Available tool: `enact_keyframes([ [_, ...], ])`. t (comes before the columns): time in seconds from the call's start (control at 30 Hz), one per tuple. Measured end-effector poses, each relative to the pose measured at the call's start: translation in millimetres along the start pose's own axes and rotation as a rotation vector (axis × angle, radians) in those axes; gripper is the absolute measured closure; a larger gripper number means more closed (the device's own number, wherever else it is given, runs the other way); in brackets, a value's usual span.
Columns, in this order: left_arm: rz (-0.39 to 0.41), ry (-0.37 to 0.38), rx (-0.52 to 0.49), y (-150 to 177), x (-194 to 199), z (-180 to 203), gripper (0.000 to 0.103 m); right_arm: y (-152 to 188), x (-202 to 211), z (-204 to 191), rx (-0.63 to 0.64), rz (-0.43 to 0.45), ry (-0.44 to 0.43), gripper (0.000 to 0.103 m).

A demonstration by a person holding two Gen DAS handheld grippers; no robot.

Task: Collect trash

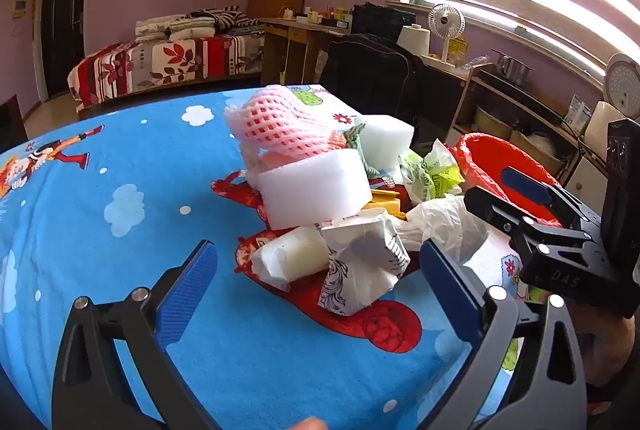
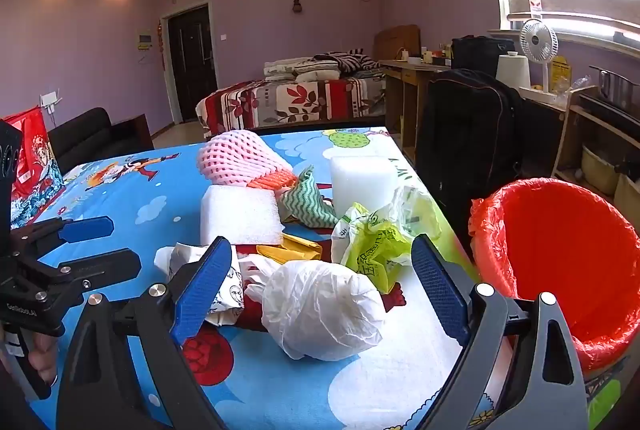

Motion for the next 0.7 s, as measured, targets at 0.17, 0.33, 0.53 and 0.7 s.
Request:
enact_keyframes([
  [0.17, 0.029, -0.012, -0.007, -0.3, 2.1, 1.1, 0.005, 0.2, -0.2, -0.2, -0.003, -0.003, 0.001, 0.017],
  [0.33, 0.015, -0.006, 0.001, -2.0, 0.7, 2.6, 0.005, 3.2, 0.9, -0.7, -0.006, -0.006, 0.002, 0.017],
  [0.53, 0.008, 0.001, 0.013, 0.7, -1.1, -0.9, 0.005, -0.9, 0.2, 1.1, -0.008, -0.005, 0.001, 0.017],
  [0.7, 0.007, 0.000, 0.013, 1.1, -1.4, -1.2, 0.005, -0.1, -0.9, 4.1, -0.014, -0.005, -0.002, 0.017],
])
Point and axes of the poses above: each gripper's, at about its wrist camera, not at the fingertips, and x roughly against the way its jaws point, z to its right, y to its underside, the point moved 5 cm from there along -x, roughly the way its jaws point
